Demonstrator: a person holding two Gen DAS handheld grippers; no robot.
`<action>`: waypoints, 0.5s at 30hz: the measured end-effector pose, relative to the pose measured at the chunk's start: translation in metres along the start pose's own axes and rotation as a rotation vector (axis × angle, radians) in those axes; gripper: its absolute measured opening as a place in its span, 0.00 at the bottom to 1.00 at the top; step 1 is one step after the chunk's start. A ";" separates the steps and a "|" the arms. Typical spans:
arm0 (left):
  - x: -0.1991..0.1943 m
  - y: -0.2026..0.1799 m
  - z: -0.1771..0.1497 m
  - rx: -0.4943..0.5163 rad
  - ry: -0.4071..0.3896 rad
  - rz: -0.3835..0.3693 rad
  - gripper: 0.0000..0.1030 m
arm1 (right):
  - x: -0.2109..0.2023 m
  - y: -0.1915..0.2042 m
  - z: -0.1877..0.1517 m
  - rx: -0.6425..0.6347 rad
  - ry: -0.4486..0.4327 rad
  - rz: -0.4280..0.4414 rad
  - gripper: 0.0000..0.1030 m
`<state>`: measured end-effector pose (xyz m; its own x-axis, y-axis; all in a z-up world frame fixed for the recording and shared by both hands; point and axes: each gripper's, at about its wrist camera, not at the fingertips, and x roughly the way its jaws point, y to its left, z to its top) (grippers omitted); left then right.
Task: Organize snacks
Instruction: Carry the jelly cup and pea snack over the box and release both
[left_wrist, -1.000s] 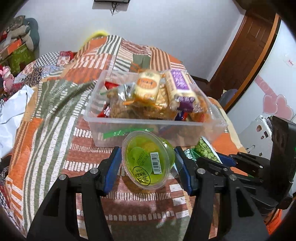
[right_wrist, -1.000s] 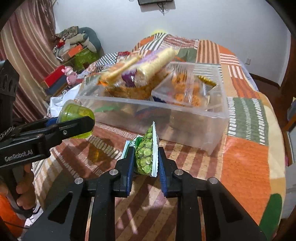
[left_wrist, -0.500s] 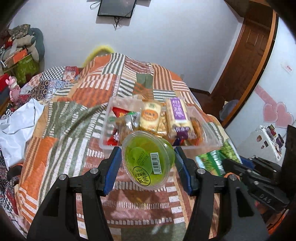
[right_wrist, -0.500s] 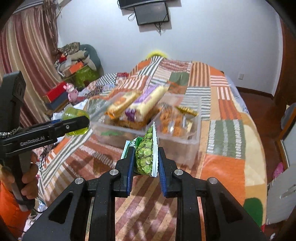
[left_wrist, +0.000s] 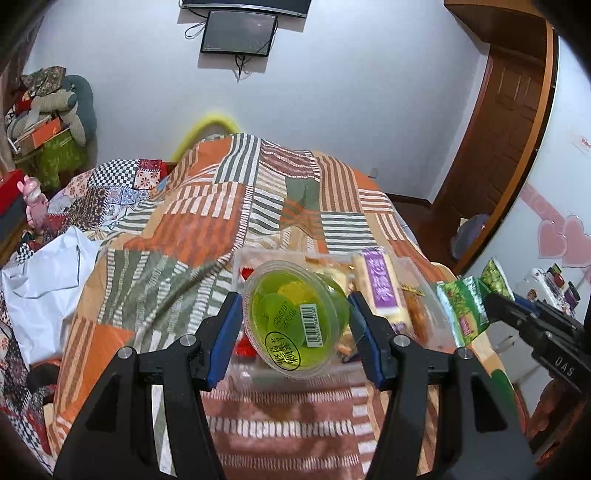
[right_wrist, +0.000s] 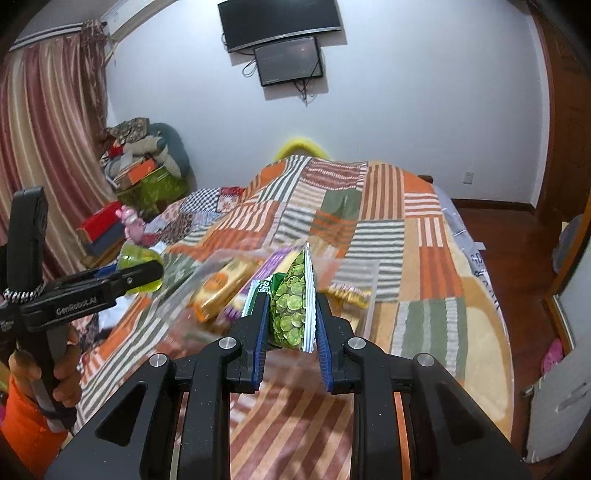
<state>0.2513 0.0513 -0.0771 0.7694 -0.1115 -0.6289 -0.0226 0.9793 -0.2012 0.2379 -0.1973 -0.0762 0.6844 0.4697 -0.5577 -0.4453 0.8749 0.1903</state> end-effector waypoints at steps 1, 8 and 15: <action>0.005 0.001 0.002 -0.003 0.001 0.002 0.56 | 0.003 -0.002 0.002 0.005 -0.001 -0.004 0.21; 0.038 0.011 0.010 -0.009 0.031 -0.001 0.56 | 0.022 -0.009 0.010 0.021 -0.013 -0.054 0.21; 0.072 0.021 0.012 -0.011 0.070 0.009 0.56 | 0.046 -0.021 0.013 0.054 0.023 -0.073 0.21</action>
<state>0.3134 0.0658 -0.1178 0.7229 -0.1145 -0.6814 -0.0368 0.9784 -0.2034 0.2856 -0.1923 -0.0956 0.7003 0.4019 -0.5899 -0.3625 0.9122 0.1911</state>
